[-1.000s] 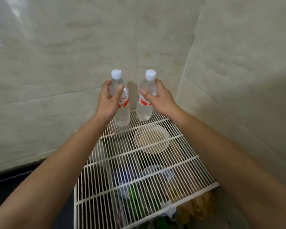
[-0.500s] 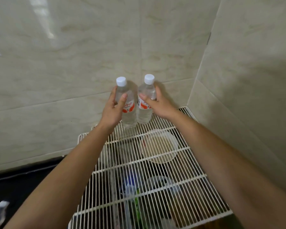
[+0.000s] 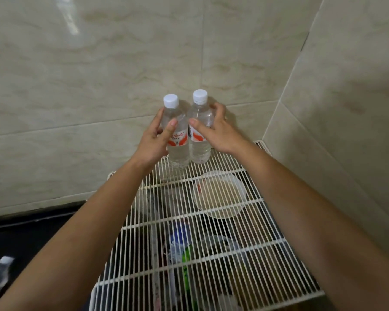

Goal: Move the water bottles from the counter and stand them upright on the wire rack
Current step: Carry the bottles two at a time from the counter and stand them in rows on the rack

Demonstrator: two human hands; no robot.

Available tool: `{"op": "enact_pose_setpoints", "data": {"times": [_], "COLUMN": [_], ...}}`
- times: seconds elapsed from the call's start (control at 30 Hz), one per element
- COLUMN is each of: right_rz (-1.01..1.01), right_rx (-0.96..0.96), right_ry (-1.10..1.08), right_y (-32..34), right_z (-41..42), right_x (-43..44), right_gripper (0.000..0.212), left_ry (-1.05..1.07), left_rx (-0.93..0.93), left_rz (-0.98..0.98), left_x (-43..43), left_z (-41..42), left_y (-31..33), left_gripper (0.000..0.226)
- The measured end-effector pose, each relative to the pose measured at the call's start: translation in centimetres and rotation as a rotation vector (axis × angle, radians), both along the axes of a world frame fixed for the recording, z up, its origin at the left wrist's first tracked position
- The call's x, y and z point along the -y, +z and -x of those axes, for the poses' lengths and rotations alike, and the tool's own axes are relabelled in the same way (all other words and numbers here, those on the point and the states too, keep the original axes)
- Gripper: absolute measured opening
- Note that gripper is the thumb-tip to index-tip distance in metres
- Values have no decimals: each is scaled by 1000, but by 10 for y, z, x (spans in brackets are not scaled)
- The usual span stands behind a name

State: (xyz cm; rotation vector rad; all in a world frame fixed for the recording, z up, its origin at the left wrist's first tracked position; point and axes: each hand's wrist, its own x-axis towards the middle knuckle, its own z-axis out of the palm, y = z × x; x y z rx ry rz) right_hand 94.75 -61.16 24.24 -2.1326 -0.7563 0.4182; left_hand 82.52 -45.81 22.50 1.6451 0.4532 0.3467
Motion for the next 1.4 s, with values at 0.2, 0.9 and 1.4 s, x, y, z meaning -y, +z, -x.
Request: {"op": "enact_pose_setpoints", "data": {"times": [0.2, 0.9, 1.4], "right_rz": [-72, -286, -295], "right_rx": [-110, 855, 856], "right_ry": [-64, 110, 457], "right_y": [-7, -26, -18], "right_z": [13, 124, 391], "right_x": [-1, -23, -106], "right_gripper": [80, 76, 77], "left_ry": [-30, 733, 979], "left_rx": [23, -395, -579], "left_rz": [-56, -1295, -1273], "left_x": [2, 6, -3], "left_z": [-1, 238, 526], "left_y": [-1, 37, 39], "left_gripper": [67, 63, 69]}}
